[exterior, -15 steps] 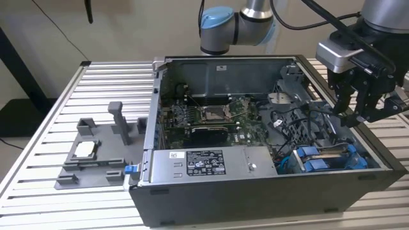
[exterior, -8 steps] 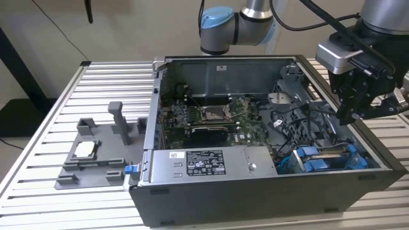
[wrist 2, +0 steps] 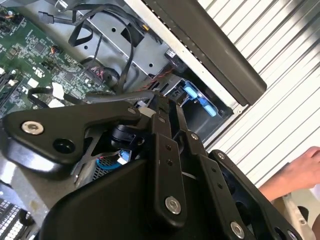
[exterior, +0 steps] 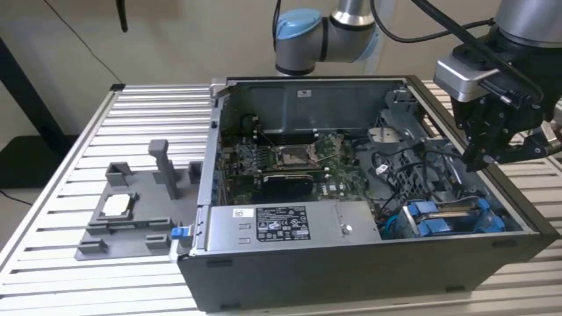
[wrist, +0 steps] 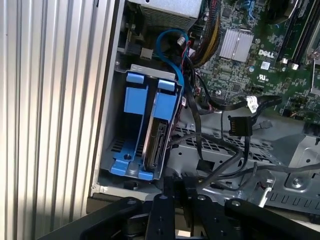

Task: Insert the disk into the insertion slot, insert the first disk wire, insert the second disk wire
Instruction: 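Insert the first disk wire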

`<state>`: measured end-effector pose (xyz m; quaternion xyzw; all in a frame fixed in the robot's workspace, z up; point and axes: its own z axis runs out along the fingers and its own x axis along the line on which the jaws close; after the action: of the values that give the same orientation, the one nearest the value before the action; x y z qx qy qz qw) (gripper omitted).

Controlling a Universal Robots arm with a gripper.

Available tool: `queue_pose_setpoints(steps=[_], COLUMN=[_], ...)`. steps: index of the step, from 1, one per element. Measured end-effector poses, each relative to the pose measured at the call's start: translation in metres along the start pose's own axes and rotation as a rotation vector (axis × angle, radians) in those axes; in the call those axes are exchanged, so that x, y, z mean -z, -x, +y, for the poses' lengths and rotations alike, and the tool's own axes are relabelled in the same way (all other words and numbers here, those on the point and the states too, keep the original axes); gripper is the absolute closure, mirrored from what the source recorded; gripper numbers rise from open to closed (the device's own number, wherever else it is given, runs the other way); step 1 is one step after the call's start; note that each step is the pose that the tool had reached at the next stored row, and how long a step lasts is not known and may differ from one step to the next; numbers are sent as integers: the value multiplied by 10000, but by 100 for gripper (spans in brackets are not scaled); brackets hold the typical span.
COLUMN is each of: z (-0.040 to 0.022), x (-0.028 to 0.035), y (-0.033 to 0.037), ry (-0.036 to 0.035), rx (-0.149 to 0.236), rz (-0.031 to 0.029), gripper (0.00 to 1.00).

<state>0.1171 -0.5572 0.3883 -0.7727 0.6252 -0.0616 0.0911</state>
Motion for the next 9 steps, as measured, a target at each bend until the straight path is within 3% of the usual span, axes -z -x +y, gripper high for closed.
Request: queue_pose_setpoints(steps=[3,9], z=[-7,-42], x=[-1,-12], y=[-3,-11], ry=[199,732], rx=[10,27], rz=[64,176], gripper=[81,81])
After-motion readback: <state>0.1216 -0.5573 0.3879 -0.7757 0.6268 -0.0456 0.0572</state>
